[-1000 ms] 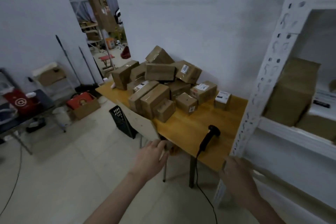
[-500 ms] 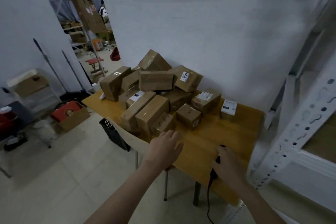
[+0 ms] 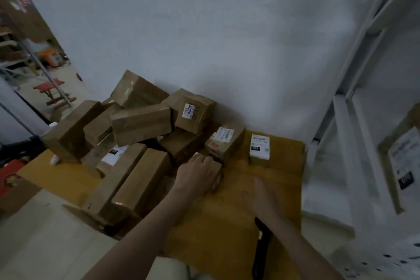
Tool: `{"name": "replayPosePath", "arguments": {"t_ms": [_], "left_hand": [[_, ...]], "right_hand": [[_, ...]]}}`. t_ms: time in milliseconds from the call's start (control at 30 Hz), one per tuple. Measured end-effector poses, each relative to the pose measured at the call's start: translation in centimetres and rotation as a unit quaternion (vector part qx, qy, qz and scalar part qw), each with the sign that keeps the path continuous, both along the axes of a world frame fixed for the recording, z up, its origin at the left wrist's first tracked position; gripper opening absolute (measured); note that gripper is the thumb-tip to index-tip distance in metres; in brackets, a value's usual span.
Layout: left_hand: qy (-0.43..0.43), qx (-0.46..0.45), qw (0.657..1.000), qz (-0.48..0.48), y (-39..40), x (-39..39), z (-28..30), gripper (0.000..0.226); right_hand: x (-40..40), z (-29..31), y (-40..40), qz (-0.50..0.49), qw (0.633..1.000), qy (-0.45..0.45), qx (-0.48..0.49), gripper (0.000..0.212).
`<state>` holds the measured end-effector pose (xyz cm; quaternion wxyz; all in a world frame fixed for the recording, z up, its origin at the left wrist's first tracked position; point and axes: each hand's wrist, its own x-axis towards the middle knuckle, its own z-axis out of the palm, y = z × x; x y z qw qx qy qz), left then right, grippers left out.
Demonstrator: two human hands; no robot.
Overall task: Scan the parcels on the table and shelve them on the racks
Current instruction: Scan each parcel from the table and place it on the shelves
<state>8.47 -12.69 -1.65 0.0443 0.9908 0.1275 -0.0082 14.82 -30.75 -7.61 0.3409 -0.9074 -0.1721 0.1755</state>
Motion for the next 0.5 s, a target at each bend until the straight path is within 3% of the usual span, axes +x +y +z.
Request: {"name": "replayPosePath", "arguments": {"t_ms": [100,500], "left_hand": [[0.009,-0.006,1.000,-0.004,2.4,3.4,-1.2,0.039],[0.048,-0.029,0.997,-0.053,13.1,15.7,-8.4,0.033]], "right_hand": [[2.5,-0.5,1.9,-0.015,1.000,-0.008,-0.004,0.027],[10.8,-5.6,16.8,-0.142,0.990,0.015,0.009,0.062]]}}
